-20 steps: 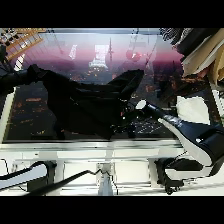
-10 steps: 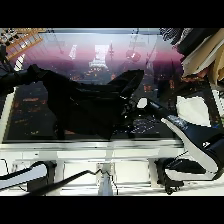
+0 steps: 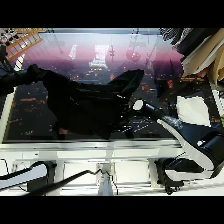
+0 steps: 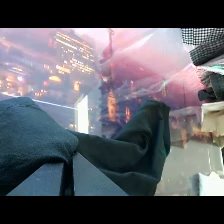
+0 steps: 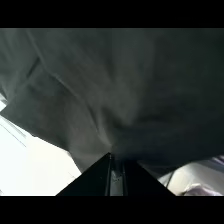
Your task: Fold the clothes and pants, and hang the long-sleeved shirts on hangers.
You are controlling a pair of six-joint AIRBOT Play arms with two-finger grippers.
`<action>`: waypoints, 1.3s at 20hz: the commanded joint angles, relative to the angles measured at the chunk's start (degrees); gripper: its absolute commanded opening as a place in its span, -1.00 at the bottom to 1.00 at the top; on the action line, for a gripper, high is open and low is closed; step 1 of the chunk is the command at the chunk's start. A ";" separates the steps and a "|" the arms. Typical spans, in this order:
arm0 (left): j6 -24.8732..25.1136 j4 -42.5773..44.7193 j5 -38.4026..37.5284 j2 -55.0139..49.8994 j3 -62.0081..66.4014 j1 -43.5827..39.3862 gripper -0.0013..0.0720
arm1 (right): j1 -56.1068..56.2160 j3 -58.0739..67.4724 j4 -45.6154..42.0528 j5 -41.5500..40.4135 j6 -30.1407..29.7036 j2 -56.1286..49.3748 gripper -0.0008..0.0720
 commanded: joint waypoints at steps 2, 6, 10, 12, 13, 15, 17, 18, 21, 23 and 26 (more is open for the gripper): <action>0.02 0.00 -0.02 0.00 0.00 0.22 -0.94 | 0.68 0.07 0.17 -1.18 -0.13 1.03 -0.95; 0.02 0.00 -4.00 1.92 3.65 2.75 -0.94 | -1.62 4.13 -9.40 4.37 2.67 11.10 -0.95; -0.22 -0.04 -17.79 5.29 16.37 7.63 -0.94 | -9.01 19.89 -23.21 17.18 7.13 25.31 -0.95; -0.24 -2.27 -22.43 8.15 22.40 10.21 -0.94 | -13.33 30.25 -25.97 21.51 8.35 31.47 -0.95; -0.22 -6.25 -23.28 10.25 24.83 12.09 -0.94 | -14.88 35.21 -26.51 21.81 8.41 34.16 -0.95; -0.15 -19.78 -22.49 15.02 29.07 17.42 -0.94 | -16.59 46.05 -27.06 20.17 8.37 38.97 -0.95; 0.72 -39.43 -21.46 19.80 33.57 25.59 -0.94 | -16.68 56.15 -27.15 16.17 8.35 42.75 -0.95; 3.76 -49.99 -20.92 22.14 35.47 30.45 -0.94 | -16.68 60.54 -26.99 13.84 8.20 44.39 -0.95; 11.34 -74.71 -19.58 28.15 38.99 45.79 -0.94 | -16.68 68.98 -27.15 10.08 6.78 46.97 -0.95; 11.37 -72.52 -17.81 30.32 39.39 51.30 -0.94 | -16.68 69.57 -30.16 9.81 6.82 46.73 -0.95; 6.25 -47.10 -15.98 31.06 39.36 49.70 -0.94 | -16.68 64.48 -44.11 11.91 10.47 42.56 -0.95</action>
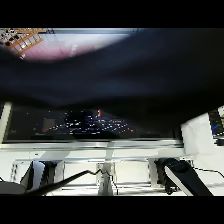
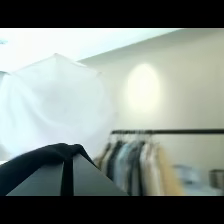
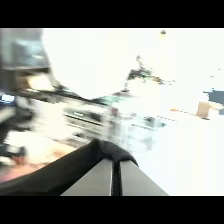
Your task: Fold the clothes and pants, and hang the long-sleeved shirts on hangers.
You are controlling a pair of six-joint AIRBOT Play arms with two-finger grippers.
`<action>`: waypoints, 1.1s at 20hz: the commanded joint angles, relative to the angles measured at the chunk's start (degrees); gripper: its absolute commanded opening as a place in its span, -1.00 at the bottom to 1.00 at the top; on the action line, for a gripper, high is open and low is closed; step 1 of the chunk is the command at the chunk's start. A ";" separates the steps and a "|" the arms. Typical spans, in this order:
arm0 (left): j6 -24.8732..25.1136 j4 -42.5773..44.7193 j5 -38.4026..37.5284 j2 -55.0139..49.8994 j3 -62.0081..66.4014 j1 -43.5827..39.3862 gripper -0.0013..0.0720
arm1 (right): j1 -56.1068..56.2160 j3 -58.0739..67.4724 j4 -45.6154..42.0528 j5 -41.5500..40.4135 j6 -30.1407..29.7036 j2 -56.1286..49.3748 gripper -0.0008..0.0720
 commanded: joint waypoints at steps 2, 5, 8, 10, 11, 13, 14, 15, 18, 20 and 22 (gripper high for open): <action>-4.87 30.16 4.79 -0.28 0.74 -4.76 -0.94 | -0.11 -4.70 -16.76 2.89 3.54 -8.26 -0.95; -4.35 44.68 4.98 -10.99 -1.29 -26.49 -0.94 | -0.17 -8.94 -17.62 2.80 3.89 -20.13 -0.95; -3.72 59.21 6.43 -28.59 -2.16 -44.26 -0.94 | -0.24 -10.82 -17.59 1.25 5.44 -33.38 -0.95; -3.74 61.16 9.29 -41.66 -2.10 -48.50 -0.94 | -0.48 -11.04 -17.73 -1.62 6.27 -42.53 -0.95; -3.74 59.49 11.56 -47.06 -1.95 -48.48 -0.94 | -1.11 -11.04 -17.64 -4.11 7.69 -47.19 -0.95; -3.93 52.94 14.43 -56.13 -0.39 -46.58 -0.94 | -3.58 -11.02 -16.87 -10.75 11.10 -55.45 -0.95; -3.96 50.73 14.43 -59.58 1.46 -45.35 -0.94 | -4.94 -11.02 -14.78 -14.62 11.58 -58.86 -0.95; -3.93 50.82 14.43 -61.88 3.50 -44.72 -0.94 | -6.10 -10.97 -11.52 -18.38 11.58 -61.75 -0.91; -4.09 56.57 14.67 -63.84 7.78 -43.17 0.12 | -8.90 -10.91 -4.31 -23.56 10.62 -66.07 0.32; -10.91 66.20 9.40 -62.55 10.38 -41.05 0.65 | -12.00 -9.70 -4.26 -15.32 10.40 -65.79 0.39; -24.87 84.02 -1.25 -60.17 11.13 -38.05 0.65 | -16.15 -9.33 -1.92 -1.14 7.72 -65.05 0.39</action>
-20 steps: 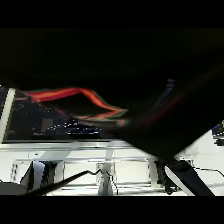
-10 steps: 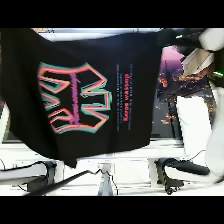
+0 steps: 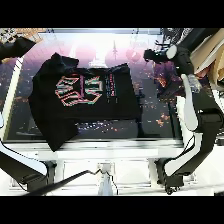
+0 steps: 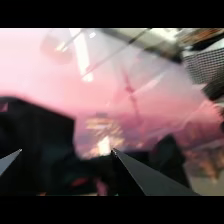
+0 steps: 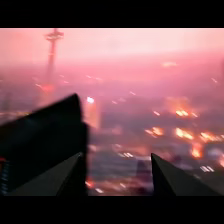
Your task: Fold the clothes and pants, and hang the long-sleeved shirts on hangers.
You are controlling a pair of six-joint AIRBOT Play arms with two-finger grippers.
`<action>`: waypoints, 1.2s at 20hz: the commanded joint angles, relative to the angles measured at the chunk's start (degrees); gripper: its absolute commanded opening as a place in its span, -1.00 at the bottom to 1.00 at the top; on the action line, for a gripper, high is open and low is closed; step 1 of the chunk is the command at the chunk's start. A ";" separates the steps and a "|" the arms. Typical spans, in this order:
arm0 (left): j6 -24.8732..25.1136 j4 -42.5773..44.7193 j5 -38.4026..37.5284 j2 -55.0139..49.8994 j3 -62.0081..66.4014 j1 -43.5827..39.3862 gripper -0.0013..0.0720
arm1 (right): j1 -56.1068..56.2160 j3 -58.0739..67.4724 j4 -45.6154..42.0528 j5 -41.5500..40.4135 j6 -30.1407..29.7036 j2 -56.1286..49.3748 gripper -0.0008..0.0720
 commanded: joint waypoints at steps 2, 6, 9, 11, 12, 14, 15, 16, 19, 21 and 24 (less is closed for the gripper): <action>-21.97 35.26 -26.80 2.03 1.38 5.51 0.58 | -7.43 -2.29 7.50 24.96 -7.10 0.15 0.38; -19.71 32.30 -27.39 15.13 -25.46 10.62 0.58 | -8.35 -25.20 17.05 28.57 -17.90 9.99 0.38; -13.25 32.54 -15.80 28.92 -49.70 13.90 0.59 | -9.33 -41.53 18.69 23.06 -23.30 18.36 0.38; -10.43 32.57 -11.76 33.88 -59.43 15.61 0.59 | -9.88 -46.77 19.56 24.13 -26.18 20.02 0.38; -9.42 32.57 -11.21 34.71 -62.71 16.17 0.59 | -9.88 -48.26 20.46 24.46 -27.32 19.91 0.38; -7.96 32.24 -10.71 34.49 -66.47 16.17 0.59 | -9.88 -50.45 21.38 23.85 -28.24 19.89 0.38; -6.97 31.28 -9.79 34.47 -67.54 16.11 0.59 | -9.88 -51.17 22.14 23.98 -29.09 19.87 0.37; -6.23 30.25 -9.16 34.47 -68.11 16.11 0.59 | -9.84 -51.84 23.39 23.98 -30.34 19.87 0.36; -5.49 30.51 -8.00 33.92 -68.17 16.15 0.59 | -9.84 -52.68 28.35 23.41 -33.42 18.25 0.36; -5.49 32.24 -7.76 33.24 -68.17 16.15 0.59 | -9.84 -52.68 30.25 22.64 -34.12 16.61 0.36; -5.49 32.70 -5.88 32.17 -68.19 16.13 0.59 | -9.53 -52.68 30.51 22.69 -35.06 15.63 0.15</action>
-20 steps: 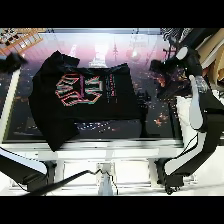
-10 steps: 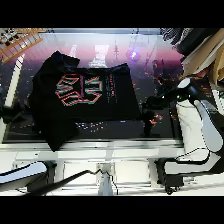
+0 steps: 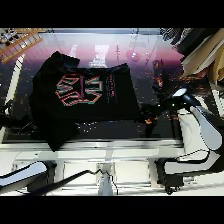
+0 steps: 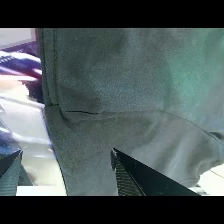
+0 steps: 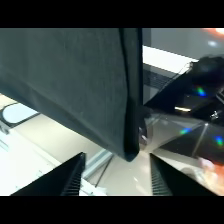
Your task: Fold the clothes and pants, and hang the long-sleeved shirts on hangers.
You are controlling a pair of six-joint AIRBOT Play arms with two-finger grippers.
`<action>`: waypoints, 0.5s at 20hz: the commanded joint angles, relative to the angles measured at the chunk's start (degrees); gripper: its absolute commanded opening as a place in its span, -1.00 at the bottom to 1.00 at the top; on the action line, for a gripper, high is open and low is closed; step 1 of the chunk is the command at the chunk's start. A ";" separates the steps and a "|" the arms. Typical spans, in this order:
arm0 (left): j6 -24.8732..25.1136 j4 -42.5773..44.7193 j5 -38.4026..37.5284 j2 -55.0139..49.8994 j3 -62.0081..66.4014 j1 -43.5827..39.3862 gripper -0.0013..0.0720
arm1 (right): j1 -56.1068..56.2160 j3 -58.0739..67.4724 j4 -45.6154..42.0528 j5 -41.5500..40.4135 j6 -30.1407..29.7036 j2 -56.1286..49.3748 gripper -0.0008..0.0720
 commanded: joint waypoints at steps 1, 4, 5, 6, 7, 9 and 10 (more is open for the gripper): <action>0.42 0.66 2.82 -1.44 -0.50 -0.35 0.59 | 0.87 -0.39 1.97 -0.24 -1.99 -1.25 0.15; 0.42 -0.70 2.21 -4.31 -0.50 -2.14 0.47 | 4.39 -0.39 1.73 -1.14 -2.01 -1.33 0.11; 0.44 -0.70 1.46 -5.01 -0.52 -2.49 -0.30 | 5.40 -0.39 1.70 -1.36 -1.95 -1.33 -0.14; 0.59 -0.72 0.46 -5.14 -0.52 -2.47 -0.90 | 5.84 -0.39 1.75 -1.79 -1.88 -1.33 -0.60; 0.92 -0.68 -0.79 -4.87 -0.33 -2.25 -0.94 | 5.81 -0.37 1.84 -2.40 -1.20 -1.20 -0.89; 1.68 -2.62 -2.93 -3.37 0.48 -0.76 -0.94 | 5.60 0.04 1.88 -2.93 -0.83 -0.09 -0.95; 1.75 -5.42 -3.45 -2.19 1.14 0.13 -0.94 | 5.60 0.68 1.90 -2.86 -0.83 1.03 -0.95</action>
